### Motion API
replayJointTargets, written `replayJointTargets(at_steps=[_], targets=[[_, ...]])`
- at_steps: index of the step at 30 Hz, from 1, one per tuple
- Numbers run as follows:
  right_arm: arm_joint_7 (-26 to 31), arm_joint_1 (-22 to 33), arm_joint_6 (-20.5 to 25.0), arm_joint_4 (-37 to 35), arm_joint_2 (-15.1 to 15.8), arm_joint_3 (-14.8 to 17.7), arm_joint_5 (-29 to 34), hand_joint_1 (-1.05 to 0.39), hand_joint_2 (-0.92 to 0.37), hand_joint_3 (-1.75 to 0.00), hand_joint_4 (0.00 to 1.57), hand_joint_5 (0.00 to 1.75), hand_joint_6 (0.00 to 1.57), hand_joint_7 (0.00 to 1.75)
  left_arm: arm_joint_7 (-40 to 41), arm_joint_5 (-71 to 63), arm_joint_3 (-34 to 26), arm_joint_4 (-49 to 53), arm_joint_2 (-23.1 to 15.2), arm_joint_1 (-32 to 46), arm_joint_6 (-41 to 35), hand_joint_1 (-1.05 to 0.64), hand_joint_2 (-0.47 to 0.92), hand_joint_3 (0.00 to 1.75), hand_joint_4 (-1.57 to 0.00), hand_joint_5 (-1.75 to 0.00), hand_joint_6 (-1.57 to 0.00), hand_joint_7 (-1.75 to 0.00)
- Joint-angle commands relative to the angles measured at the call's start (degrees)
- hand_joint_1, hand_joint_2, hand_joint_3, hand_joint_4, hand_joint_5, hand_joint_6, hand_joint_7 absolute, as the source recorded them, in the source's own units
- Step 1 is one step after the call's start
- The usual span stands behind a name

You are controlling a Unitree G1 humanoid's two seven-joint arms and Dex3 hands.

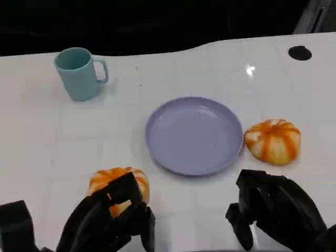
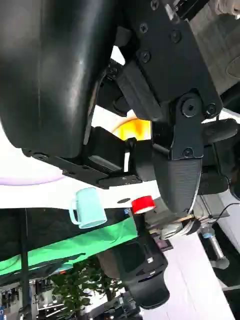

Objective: Grasp the bread from the table and place it into the plate.

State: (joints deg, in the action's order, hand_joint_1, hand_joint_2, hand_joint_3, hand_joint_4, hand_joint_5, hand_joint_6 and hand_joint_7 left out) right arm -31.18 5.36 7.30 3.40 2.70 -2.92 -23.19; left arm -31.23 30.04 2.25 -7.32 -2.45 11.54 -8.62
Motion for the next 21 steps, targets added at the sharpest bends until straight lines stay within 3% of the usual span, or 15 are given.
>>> replayJointTargets(at_steps=[1, 17, 21], targets=[[0.26, 0.37, 0.33, 0.87, 0.45, 0.40, -0.49, -0.93, -0.82, -0.54, 1.20, 1.66, 1.02, 1.52, -0.60, -0.04, -0.63, -0.02, -0.61, 0.21, 0.52, -0.61, 0.92, 0.30, -0.90, -1.75, -0.68, -1.75], [0.07, 0.27, -0.40, 0.71, 0.49, 0.33, -0.24, -0.94, -0.81, -0.57, 1.20, 1.66, 1.02, 1.51, -1.01, -0.14, -0.96, 0.08, -0.52, 0.13, 1.65, -0.62, 0.92, 0.30, -0.90, -1.75, -0.68, -1.75], [0.05, 0.22, -0.48, 0.60, 0.46, 0.45, -0.32, -0.93, -0.81, -0.57, 1.20, 1.66, 1.02, 1.51, -2.13, -0.38, -0.91, -0.24, -0.31, 0.48, 4.66, -0.63, 0.92, 0.36, -0.82, -1.75, -0.55, -1.75]])
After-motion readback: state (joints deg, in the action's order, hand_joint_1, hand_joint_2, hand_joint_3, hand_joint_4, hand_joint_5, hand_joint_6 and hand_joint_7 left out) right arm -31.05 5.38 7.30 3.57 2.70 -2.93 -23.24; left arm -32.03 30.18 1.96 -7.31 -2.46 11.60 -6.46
